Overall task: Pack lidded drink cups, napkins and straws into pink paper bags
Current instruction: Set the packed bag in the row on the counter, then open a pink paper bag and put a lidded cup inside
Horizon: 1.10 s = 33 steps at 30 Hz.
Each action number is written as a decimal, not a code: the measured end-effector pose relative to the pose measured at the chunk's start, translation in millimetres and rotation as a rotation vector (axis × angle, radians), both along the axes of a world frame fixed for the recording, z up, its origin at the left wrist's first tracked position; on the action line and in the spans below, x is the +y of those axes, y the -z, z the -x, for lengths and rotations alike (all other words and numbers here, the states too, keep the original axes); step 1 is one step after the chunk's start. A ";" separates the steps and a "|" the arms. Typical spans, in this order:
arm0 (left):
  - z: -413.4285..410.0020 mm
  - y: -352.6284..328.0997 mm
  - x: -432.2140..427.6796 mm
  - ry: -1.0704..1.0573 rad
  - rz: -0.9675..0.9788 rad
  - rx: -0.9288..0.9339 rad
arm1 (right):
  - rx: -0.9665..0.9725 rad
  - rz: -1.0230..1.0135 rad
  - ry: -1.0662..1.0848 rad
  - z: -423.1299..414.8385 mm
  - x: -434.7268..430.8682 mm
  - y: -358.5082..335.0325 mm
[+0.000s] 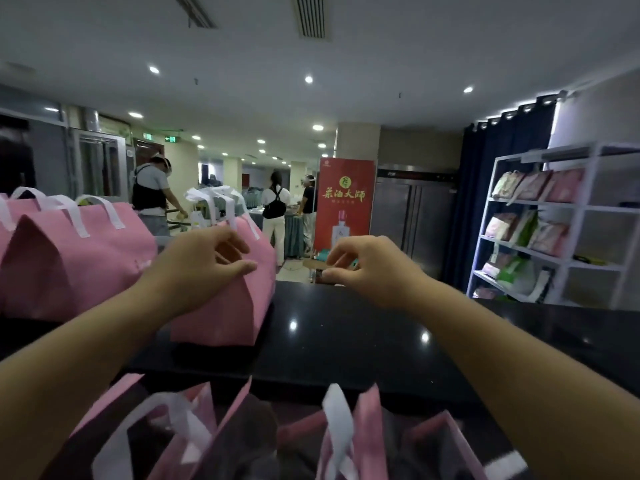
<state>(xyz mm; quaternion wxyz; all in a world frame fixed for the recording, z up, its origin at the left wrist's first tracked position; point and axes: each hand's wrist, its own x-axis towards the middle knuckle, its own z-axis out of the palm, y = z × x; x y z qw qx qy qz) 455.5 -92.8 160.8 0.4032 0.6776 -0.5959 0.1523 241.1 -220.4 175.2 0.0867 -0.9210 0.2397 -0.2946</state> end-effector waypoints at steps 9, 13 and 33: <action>171.3 21.7 38.9 0.323 -0.167 -0.027 | 0.092 -0.074 0.014 159.1 39.9 38.9; 228.5 59.0 50.7 0.342 -0.195 -0.044 | 0.151 -0.107 0.000 203.5 44.5 74.3; 329.1 156.8 81.0 0.128 -0.405 -0.132 | 0.482 0.343 0.052 239.5 37.3 162.1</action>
